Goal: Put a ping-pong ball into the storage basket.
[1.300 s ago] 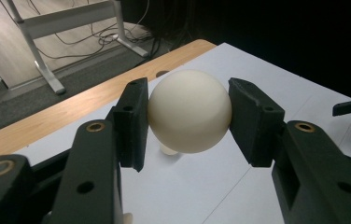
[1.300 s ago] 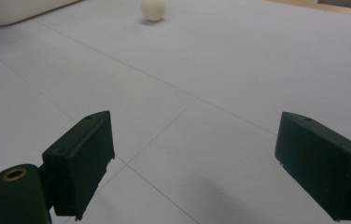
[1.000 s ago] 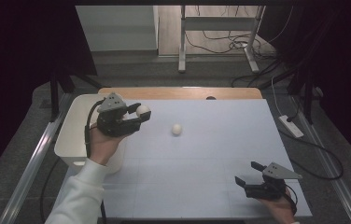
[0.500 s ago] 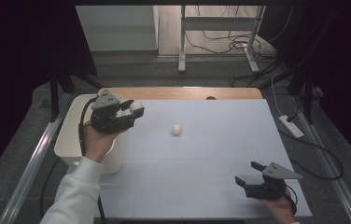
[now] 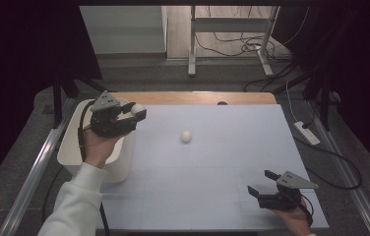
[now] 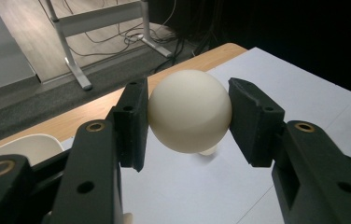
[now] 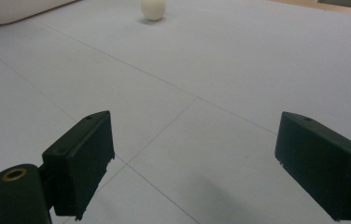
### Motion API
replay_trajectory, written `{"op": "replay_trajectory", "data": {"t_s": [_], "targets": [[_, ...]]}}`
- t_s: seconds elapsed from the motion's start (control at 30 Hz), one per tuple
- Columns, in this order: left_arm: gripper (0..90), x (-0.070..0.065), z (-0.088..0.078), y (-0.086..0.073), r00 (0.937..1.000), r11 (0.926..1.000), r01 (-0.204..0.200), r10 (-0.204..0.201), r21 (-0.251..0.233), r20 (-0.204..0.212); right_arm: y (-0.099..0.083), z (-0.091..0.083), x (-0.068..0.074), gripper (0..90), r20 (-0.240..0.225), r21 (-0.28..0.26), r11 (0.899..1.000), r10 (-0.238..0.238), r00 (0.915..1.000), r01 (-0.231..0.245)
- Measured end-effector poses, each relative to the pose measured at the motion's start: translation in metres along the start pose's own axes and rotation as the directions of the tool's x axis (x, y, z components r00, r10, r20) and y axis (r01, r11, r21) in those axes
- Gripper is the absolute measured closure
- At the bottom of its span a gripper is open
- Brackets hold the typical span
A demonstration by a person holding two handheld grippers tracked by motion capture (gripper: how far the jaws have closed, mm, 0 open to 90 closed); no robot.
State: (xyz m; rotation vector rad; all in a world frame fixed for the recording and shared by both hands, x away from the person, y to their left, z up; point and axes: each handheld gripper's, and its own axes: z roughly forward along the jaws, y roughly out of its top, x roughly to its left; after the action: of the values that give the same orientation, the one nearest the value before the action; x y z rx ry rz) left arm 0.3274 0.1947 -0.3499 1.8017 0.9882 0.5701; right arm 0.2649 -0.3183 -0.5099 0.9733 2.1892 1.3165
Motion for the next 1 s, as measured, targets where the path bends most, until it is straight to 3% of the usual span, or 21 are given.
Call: {"op": "replay_trajectory", "data": {"t_s": [0.43,1.0], "targets": [[50.8,0.018,-0.001,-0.003,0.9982,0.9991,0.040,-0.040,0.009,-0.045,0.000,0.000,0.000,11.6,-0.002,-0.001,1.000,-0.002,1.0000,0.002],[50.8,0.031,-0.002,-0.001,0.9956,0.9987,0.046,-0.044,0.020,-0.083,0.000,0.000,0.000,11.6,-0.001,-0.001,1.000,-0.002,1.0000,0.002]]}}
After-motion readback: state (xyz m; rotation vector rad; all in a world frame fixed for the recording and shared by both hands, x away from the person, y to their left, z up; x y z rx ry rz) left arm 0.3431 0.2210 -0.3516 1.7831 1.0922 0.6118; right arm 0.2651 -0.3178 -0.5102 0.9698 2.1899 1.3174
